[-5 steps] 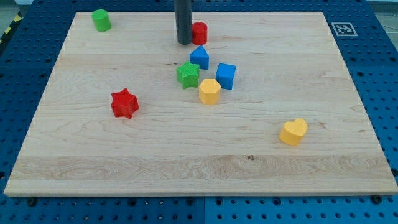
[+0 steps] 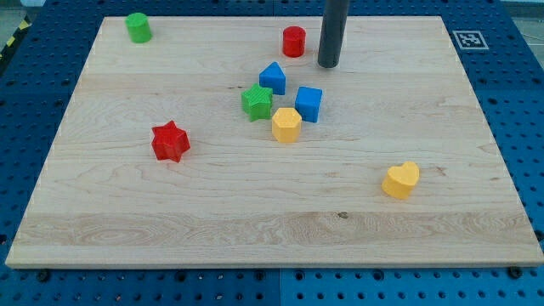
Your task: Move the green star to the top right corner
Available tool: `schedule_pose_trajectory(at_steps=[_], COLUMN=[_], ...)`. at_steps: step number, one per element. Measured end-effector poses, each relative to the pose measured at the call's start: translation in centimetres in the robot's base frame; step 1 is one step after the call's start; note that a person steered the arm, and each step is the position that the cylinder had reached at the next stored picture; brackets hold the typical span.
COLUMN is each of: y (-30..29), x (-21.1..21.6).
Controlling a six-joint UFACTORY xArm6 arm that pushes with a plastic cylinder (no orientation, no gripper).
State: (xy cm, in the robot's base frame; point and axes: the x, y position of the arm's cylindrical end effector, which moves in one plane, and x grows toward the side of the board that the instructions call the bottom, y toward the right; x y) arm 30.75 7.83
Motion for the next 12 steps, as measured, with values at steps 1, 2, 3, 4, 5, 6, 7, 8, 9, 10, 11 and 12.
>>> schedule_pose_trajectory(at_steps=[1, 2, 3, 4, 5, 6, 7, 8, 9, 10, 11, 12], y=[-3.1, -4.4, -3.8, 0.7, 2.2, 2.2, 1.4, 1.2, -1.4, -4.3, -9.5, -9.7], x=[-0.5, -3.2, -3.3, -3.3, -3.3, -3.3, -0.2, 0.9, 1.6, 1.4, 0.5, 1.7])
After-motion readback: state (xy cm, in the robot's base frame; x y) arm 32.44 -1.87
